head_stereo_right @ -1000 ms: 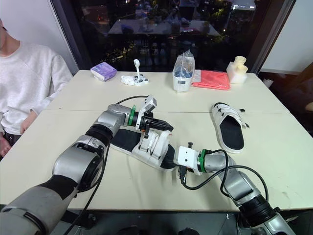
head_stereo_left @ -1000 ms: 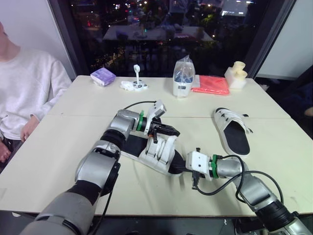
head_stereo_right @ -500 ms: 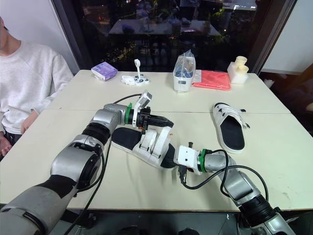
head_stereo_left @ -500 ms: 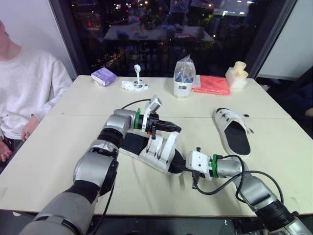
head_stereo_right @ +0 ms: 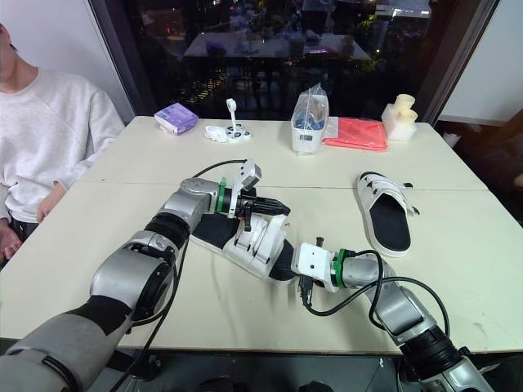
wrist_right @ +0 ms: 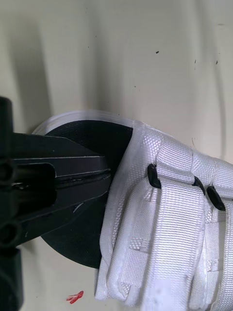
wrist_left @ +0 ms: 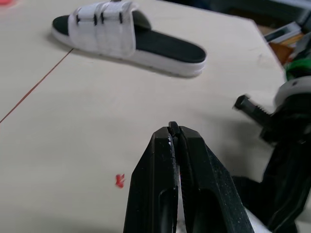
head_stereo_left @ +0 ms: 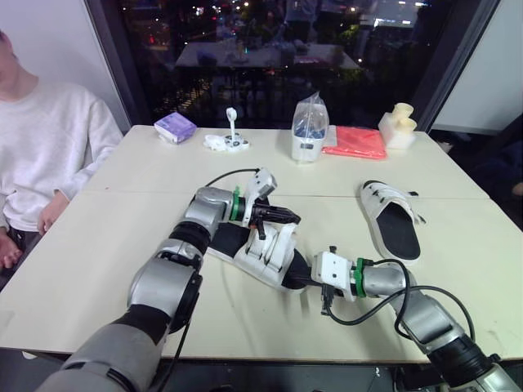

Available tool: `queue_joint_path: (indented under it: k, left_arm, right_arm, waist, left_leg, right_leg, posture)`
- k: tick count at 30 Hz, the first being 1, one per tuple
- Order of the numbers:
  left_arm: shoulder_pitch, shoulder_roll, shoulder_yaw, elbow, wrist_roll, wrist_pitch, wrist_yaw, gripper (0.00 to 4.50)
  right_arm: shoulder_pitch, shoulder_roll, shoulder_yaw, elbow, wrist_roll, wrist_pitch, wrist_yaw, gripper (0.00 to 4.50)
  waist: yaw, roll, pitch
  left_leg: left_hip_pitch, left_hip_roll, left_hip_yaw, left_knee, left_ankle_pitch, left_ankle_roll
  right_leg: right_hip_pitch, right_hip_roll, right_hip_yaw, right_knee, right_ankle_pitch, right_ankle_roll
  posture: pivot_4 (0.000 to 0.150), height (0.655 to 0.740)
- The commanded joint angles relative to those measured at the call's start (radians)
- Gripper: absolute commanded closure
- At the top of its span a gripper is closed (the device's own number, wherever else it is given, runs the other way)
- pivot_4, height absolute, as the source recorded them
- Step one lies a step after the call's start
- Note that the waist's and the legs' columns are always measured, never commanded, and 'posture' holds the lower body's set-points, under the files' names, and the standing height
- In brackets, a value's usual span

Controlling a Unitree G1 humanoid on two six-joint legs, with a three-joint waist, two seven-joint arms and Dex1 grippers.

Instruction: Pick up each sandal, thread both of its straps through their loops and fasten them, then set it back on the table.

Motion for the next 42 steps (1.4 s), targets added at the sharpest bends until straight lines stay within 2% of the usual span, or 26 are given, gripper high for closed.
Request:
queue_joint_path:
  k: [1, 7, 10, 16, 17, 22, 27, 31, 37, 39, 42]
  left_arm:
    - [-0.011, -0.001, -0.009, 0.016, 0.031, -0.057, 0.047, 4.47]
    - [-0.006, 0.006, -0.066, 0.053, 0.109, -0.083, 0.092, 4.47]
    - [0.002, 0.015, -0.103, 0.058, 0.148, -0.120, 0.095, 3.48]
    - [0.010, 0.026, -0.162, 0.063, 0.228, -0.240, 0.147, 0.43]
    - [0.008, 0.028, -0.171, 0.065, 0.240, -0.256, 0.158, 0.05]
    - [-0.004, 0.034, -0.214, 0.082, 0.304, -0.304, 0.247, 0.05]
    - [-0.020, 0.018, -0.224, 0.112, 0.330, -0.251, 0.367, 0.05]
    - [-0.026, 0.016, -0.205, 0.125, 0.307, -0.201, 0.389, 0.05]
    - [-0.046, 0.063, -0.151, 0.123, 0.258, -0.170, 0.319, 0.05]
    - [-0.066, 0.078, -0.098, 0.115, 0.206, -0.168, 0.278, 0.05]
    - [-0.103, 0.101, 0.036, 0.065, 0.047, -0.119, 0.109, 0.05]
  right_arm:
    - [0.040, -0.028, 0.029, 0.045, -0.054, 0.051, 0.012, 4.50]
    - [0.048, -0.029, 0.027, 0.036, -0.056, 0.055, 0.011, 4.50]
    - [0.050, -0.029, 0.026, 0.036, -0.057, 0.055, 0.011, 4.50]
    - [0.048, -0.023, 0.027, 0.035, -0.057, 0.058, 0.012, 4.50]
    - [0.048, -0.023, 0.027, 0.035, -0.056, 0.059, 0.012, 4.50]
    - [0.047, -0.020, 0.029, 0.036, -0.057, 0.060, 0.010, 4.50]
    - [0.042, -0.014, 0.032, 0.041, -0.059, 0.061, 0.008, 4.50]
    - [0.042, -0.014, 0.032, 0.039, -0.058, 0.062, 0.009, 4.50]
    - [0.037, -0.008, 0.035, 0.043, -0.055, 0.064, 0.006, 4.50]
    - [0.038, -0.008, 0.032, 0.036, -0.051, 0.067, 0.005, 4.50]
    - [0.045, -0.018, 0.007, -0.003, -0.031, 0.085, 0.003, 4.50]
  waist:
    - [0.000, 0.000, 0.000]
    - [0.001, 0.000, -0.001]
    - [0.001, 0.000, -0.001]
    - [0.000, 0.000, -0.001]
    - [0.000, 0.000, -0.001]
    - [0.000, -0.001, -0.001]
    - [-0.001, -0.004, -0.005]
    - [-0.001, -0.005, -0.008]
    - [-0.005, -0.005, -0.009]
    - [-0.009, -0.005, -0.009]
    - [-0.011, -0.005, -0.008]
  left_leg:
    - [0.000, 0.000, 0.000, 0.000, 0.000, 0.000]
    - [0.000, 0.000, 0.000, 0.000, 0.000, 0.000]
    - [0.001, 0.000, 0.000, 0.000, 0.000, 0.000]
    - [0.000, 0.000, -0.001, 0.000, -0.001, 0.001]
    - [0.000, 0.000, -0.001, 0.000, -0.001, 0.001]
    - [0.000, 0.000, -0.001, 0.000, -0.001, 0.001]
    - [0.001, 0.000, -0.001, 0.000, -0.001, 0.001]
    - [0.001, 0.000, -0.001, 0.000, -0.001, 0.001]
    - [0.001, 0.000, -0.001, 0.000, -0.001, 0.001]
    - [0.001, 0.001, -0.001, 0.000, -0.001, 0.001]
    - [-0.001, 0.001, -0.001, 0.000, -0.001, 0.001]
  right_leg:
    - [0.000, 0.000, 0.000, 0.000, 0.000, 0.000]
    - [0.001, 0.000, -0.001, 0.000, 0.000, 0.000]
    - [0.001, 0.000, -0.001, 0.000, 0.000, 0.000]
    - [0.001, -0.001, -0.001, -0.001, 0.000, 0.000]
    - [0.001, -0.001, -0.001, -0.001, 0.000, 0.000]
    - [0.001, -0.001, -0.001, -0.001, 0.000, 0.000]
    - [0.002, -0.001, -0.001, -0.001, 0.000, 0.000]
    - [0.002, -0.001, -0.001, -0.001, 0.000, 0.000]
    - [0.001, 0.000, -0.001, -0.001, 0.000, 0.000]
    - [0.000, -0.001, -0.001, -0.001, 0.000, 0.000]
    - [-0.002, 0.000, -0.001, 0.000, 0.000, 0.000]
  posture:
    - [0.150, 0.7400]
    - [0.150, 0.7400]
    - [0.150, 0.7400]
    - [0.150, 0.7400]
    - [0.150, 0.7400]
    - [0.150, 0.7400]
    - [0.150, 0.7400]
    - [0.150, 0.7400]
    - [0.150, 0.7400]
    - [0.150, 0.7400]
    - [0.150, 0.7400]
